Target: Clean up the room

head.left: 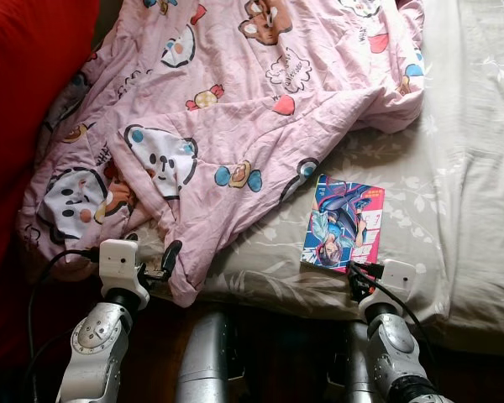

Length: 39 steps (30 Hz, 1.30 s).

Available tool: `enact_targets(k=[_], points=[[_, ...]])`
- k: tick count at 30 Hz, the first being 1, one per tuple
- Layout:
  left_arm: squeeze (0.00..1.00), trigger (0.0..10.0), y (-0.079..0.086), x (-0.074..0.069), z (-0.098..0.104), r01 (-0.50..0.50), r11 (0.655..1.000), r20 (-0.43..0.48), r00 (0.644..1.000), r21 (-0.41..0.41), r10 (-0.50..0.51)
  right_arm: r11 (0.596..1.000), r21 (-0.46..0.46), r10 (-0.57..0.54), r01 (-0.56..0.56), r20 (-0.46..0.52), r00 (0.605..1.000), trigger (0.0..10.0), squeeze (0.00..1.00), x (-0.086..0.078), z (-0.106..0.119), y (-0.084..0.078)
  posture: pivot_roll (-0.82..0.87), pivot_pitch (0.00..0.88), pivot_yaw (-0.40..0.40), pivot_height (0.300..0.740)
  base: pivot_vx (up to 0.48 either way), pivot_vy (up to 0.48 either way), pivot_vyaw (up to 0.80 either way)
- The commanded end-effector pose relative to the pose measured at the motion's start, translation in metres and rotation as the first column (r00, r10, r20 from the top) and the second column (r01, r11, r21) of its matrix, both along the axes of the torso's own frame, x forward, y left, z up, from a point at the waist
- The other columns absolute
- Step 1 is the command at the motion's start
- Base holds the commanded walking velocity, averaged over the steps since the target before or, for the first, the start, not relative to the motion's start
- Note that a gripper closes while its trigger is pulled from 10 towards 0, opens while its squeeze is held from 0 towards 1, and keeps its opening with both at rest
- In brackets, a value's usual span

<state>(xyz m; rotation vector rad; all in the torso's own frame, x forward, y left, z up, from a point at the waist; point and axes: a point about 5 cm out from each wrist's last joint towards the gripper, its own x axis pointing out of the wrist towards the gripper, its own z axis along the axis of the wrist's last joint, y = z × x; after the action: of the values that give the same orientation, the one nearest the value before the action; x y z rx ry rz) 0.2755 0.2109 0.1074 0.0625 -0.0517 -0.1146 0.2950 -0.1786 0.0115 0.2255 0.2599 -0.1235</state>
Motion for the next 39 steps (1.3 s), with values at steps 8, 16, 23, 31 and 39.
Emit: enact_targets(k=[8, 16, 23, 31, 39], points=[[0.00, 10.0, 0.008, -0.008, -0.006, -0.006, 1.000, -0.043, 0.999, 0.023, 0.007, 0.977, 0.212, 0.045, -0.015, -0.136, 0.990, 10.0, 0.00, -0.022, -0.029, 0.016, 0.13, 0.382, 0.167, 0.618, 0.000, 0.000, 0.00], [0.00, 10.0, 0.009, -0.009, -0.004, -0.001, 1.000, -0.046, 0.999, 0.030, 0.003, 0.938, 0.345, 0.046, 0.019, -0.180, 0.983, 10.0, 0.00, -0.031, -0.039, 0.019, 0.14, 0.383, 0.177, 0.618, 0.000, 0.000, 0.00], [0.00, 10.0, 0.009, -0.010, -0.004, 0.004, 0.999, -0.048, 0.999, 0.039, -0.002, 0.905, 0.420, 0.016, 0.075, -0.210, 0.978, 10.0, 0.00, -0.037, -0.046, 0.018, 0.15, 0.388, 0.185, 0.618, 0.000, 0.000, 0.00], [0.00, 10.0, 0.010, -0.012, -0.004, 0.006, 0.999, -0.056, 0.998, 0.047, -0.003, 0.843, 0.528, -0.009, 0.107, -0.186, 0.982, 10.0, 0.00, -0.035, -0.044, 0.021, 0.16, 0.396, 0.191, 0.618, 0.000, 0.000, 0.00], [0.00, 10.0, 0.012, -0.012, -0.003, 0.002, 0.998, -0.059, 0.998, 0.056, 0.002, 0.817, 0.573, 0.011, 0.057, -0.114, 0.993, 2.5, 0.00, -0.024, -0.034, 0.027, 0.17, 0.394, 0.193, 0.618, 0.000, 0.000, 0.00]])
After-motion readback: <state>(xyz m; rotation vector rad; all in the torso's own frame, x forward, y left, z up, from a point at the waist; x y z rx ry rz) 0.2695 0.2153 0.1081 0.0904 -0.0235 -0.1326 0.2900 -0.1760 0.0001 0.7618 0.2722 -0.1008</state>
